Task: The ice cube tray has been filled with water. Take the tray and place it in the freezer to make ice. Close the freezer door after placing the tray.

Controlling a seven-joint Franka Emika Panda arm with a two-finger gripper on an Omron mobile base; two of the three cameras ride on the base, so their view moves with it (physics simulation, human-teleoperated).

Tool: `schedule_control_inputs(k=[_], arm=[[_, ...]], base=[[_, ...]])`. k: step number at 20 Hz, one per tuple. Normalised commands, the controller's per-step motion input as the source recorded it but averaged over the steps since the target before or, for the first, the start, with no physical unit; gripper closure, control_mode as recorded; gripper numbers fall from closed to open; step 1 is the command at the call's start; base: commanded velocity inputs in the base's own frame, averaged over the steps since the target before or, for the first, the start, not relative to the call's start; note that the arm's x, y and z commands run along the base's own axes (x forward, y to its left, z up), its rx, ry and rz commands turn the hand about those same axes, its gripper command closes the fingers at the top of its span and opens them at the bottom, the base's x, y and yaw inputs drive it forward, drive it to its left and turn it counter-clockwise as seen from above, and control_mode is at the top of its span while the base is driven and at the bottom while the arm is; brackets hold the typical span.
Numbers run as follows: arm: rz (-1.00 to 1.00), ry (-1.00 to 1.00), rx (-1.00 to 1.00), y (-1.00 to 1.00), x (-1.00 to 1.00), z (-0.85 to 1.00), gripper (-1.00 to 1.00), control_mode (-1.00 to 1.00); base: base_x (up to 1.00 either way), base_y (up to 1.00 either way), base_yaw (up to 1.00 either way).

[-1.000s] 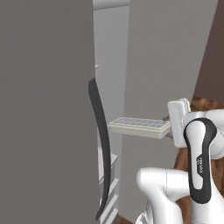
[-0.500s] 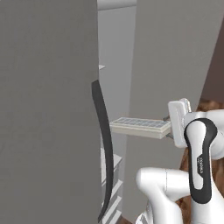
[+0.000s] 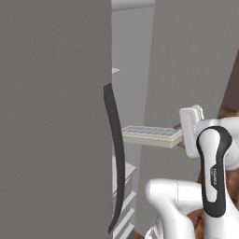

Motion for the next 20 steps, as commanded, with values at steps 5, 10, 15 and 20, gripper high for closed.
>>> schedule_control_inputs(k=[5, 10, 15, 20], arm=[[0.0, 0.0, 0.0, 0.0, 0.0, 0.0, 1.0, 1.0], [0.0, 0.0, 0.0, 0.0, 0.0, 0.0, 1.0, 1.0], [0.0, 0.0, 0.0, -0.02, 0.08, 0.0, 1.0, -1.0], [-0.04, -0.05, 0.0, 0.0, 0.23, 0.0, 1.0, -1.0]], base=[[0.2, -0.14, 0.04], [0.16, -0.07, 0.0], [0.0, 0.0, 0.0], [0.0, 0.0, 0.0]])
